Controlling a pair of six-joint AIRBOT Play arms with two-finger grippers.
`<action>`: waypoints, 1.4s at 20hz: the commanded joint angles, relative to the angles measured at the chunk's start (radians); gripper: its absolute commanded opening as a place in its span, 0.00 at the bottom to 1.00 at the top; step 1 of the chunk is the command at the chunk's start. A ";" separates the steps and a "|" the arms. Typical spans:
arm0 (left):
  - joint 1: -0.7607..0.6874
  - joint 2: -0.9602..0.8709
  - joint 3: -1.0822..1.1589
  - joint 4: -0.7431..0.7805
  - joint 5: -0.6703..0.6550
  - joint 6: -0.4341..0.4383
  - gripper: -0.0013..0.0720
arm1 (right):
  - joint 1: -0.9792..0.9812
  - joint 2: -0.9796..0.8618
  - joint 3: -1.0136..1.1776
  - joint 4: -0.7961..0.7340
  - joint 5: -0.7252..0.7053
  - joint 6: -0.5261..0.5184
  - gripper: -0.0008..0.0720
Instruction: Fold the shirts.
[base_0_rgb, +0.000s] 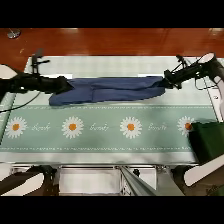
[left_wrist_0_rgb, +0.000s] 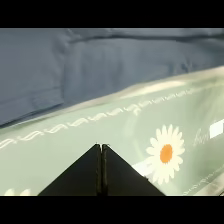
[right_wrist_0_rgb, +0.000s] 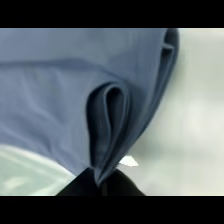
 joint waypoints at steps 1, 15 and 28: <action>-0.159 -0.028 -0.004 -0.008 0.108 0.037 0.05 | -0.009 0.217 -0.091 -0.109 0.014 -0.047 0.04; -0.788 -0.620 0.518 0.046 0.280 -0.274 0.05 | -0.069 1.280 -0.723 -0.187 0.076 0.122 0.04; -0.717 -0.637 0.604 0.069 -0.046 -0.271 0.05 | 0.053 1.201 -0.721 -0.066 0.005 0.118 0.04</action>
